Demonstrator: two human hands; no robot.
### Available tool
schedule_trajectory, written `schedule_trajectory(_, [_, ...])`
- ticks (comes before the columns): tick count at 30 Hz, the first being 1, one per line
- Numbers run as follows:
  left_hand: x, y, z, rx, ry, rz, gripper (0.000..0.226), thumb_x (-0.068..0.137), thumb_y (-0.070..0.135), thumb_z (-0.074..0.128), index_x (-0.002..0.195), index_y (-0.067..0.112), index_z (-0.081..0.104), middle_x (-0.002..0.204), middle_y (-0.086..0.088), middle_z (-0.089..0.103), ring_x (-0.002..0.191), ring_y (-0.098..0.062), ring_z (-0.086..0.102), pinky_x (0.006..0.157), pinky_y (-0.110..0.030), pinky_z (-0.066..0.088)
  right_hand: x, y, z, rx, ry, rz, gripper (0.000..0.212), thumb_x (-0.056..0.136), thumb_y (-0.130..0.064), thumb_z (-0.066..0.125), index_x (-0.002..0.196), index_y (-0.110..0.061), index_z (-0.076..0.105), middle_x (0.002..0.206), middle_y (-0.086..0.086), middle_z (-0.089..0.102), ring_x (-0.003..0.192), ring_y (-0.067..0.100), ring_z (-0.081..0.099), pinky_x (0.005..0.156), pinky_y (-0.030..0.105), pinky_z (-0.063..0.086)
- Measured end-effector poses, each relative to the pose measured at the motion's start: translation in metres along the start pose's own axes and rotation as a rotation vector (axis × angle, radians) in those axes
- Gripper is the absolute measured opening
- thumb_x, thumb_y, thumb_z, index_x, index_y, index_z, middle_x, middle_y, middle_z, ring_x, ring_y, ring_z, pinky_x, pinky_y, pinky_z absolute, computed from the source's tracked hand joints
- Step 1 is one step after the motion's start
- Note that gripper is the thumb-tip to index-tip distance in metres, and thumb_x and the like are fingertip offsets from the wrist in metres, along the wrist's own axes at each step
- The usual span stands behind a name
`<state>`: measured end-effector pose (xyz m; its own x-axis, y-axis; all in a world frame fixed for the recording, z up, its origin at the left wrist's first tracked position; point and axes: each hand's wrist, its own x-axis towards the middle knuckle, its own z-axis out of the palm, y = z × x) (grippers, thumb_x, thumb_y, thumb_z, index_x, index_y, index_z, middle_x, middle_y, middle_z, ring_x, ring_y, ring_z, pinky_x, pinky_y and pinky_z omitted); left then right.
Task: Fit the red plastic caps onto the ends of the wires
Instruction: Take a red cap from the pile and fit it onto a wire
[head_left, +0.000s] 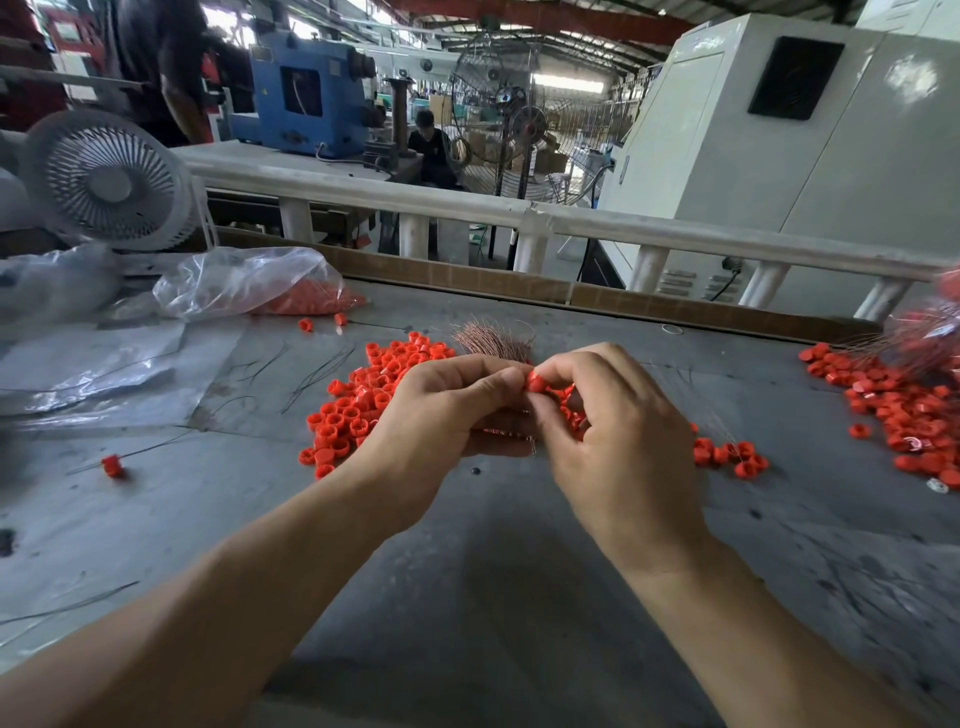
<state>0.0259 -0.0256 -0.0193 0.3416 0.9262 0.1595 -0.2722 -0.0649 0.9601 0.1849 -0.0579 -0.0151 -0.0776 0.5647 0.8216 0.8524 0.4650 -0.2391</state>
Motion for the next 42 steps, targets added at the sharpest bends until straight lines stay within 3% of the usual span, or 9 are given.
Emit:
schedule_trajectory(6, [-0.0012,0.001,0.0009,0.037,-0.016,0.001,0.019,0.101,0.016,0.059,0.105,0.003,0.072,0.096,-0.017,0.075,0.086,-0.026,0.073,0.07,-0.031,0.059,0.0004,0.002,-0.0026,0.001,-0.032,0.002,0.007,0.09,-0.019,0.072,0.091,-0.014,0.067,0.091,-0.004,0.063,0.085,0.015,0.057,0.071,0.014,0.032])
schedule_trajectory(11, [-0.0017,0.0007,0.0002,0.053,-0.045,-0.002,0.022,0.1,0.02,0.06,0.106,0.002,0.072,0.097,-0.017,0.075,0.085,-0.025,0.072,0.068,-0.029,0.058,0.001,0.0031,-0.0031,-0.018,-0.039,-0.02,0.005,0.089,-0.014,0.072,0.089,-0.012,0.067,0.088,-0.003,0.064,0.085,0.019,0.058,0.072,0.02,0.036])
schedule_trajectory(14, [-0.0014,0.0009,0.0,0.055,-0.053,0.005,0.021,0.1,0.022,0.061,0.103,0.005,0.074,0.096,-0.016,0.075,0.083,-0.023,0.073,0.067,-0.029,0.057,0.001,0.0034,-0.0021,-0.019,-0.031,-0.045,0.004,0.09,-0.01,0.07,0.087,-0.011,0.067,0.086,-0.001,0.064,0.083,0.023,0.059,0.076,0.03,0.043])
schedule_trajectory(18, [-0.0006,0.0014,-0.0013,0.043,-0.035,0.033,0.02,0.093,0.026,0.066,0.099,0.01,0.075,0.094,-0.015,0.075,0.082,-0.023,0.072,0.066,-0.028,0.057,0.0032,0.0034,-0.0024,-0.047,-0.025,-0.086,0.006,0.092,-0.019,0.069,0.091,-0.013,0.071,0.089,-0.002,0.066,0.087,0.025,0.058,0.077,0.039,0.047])
schedule_trajectory(22, [0.0001,0.0014,-0.0024,0.009,-0.019,0.059,0.018,0.085,0.025,0.07,0.097,0.016,0.079,0.091,-0.012,0.075,0.083,-0.022,0.07,0.067,-0.028,0.058,0.0015,0.001,-0.0031,-0.081,-0.001,-0.081,0.006,0.091,-0.02,0.074,0.094,-0.017,0.072,0.09,-0.002,0.061,0.082,0.019,0.058,0.065,0.026,0.044])
schedule_trajectory(25, [0.0008,0.0021,-0.0024,-0.013,-0.013,0.063,0.016,0.082,0.023,0.071,0.094,0.017,0.08,0.088,-0.009,0.075,0.082,-0.019,0.069,0.07,-0.028,0.059,-0.0017,0.0003,-0.0027,-0.09,-0.01,-0.079,0.006,0.093,-0.023,0.072,0.098,-0.021,0.07,0.084,-0.005,0.062,0.072,0.016,0.059,0.055,0.029,0.044])
schedule_trajectory(31, [0.0002,0.0033,-0.0017,-0.027,0.029,0.052,0.017,0.079,0.017,0.072,0.094,0.011,0.077,0.089,-0.011,0.074,0.083,-0.021,0.068,0.074,-0.033,0.056,-0.002,0.001,-0.0022,-0.021,-0.046,-0.085,0.012,0.092,-0.018,0.072,0.104,-0.018,0.069,0.09,-0.003,0.067,0.082,0.018,0.065,0.065,0.034,0.053])
schedule_trajectory(36, [-0.0005,0.0029,-0.0003,-0.008,0.075,0.028,0.011,0.092,0.007,0.066,0.097,0.004,0.075,0.093,-0.017,0.071,0.087,-0.028,0.063,0.075,-0.035,0.054,-0.0019,0.0004,0.0005,0.059,-0.067,-0.028,0.013,0.09,-0.015,0.075,0.103,-0.014,0.07,0.094,-0.002,0.068,0.085,0.018,0.065,0.07,0.034,0.054])
schedule_trajectory(42, [0.0008,0.0037,0.0001,-0.071,0.147,-0.043,0.018,0.097,0.011,0.064,0.108,0.0,0.072,0.091,-0.014,0.069,0.083,-0.027,0.061,0.062,-0.027,0.056,-0.0019,-0.0013,0.0006,0.111,-0.109,-0.005,0.015,0.091,-0.013,0.074,0.104,-0.017,0.07,0.097,-0.009,0.071,0.088,0.011,0.067,0.074,0.029,0.055])
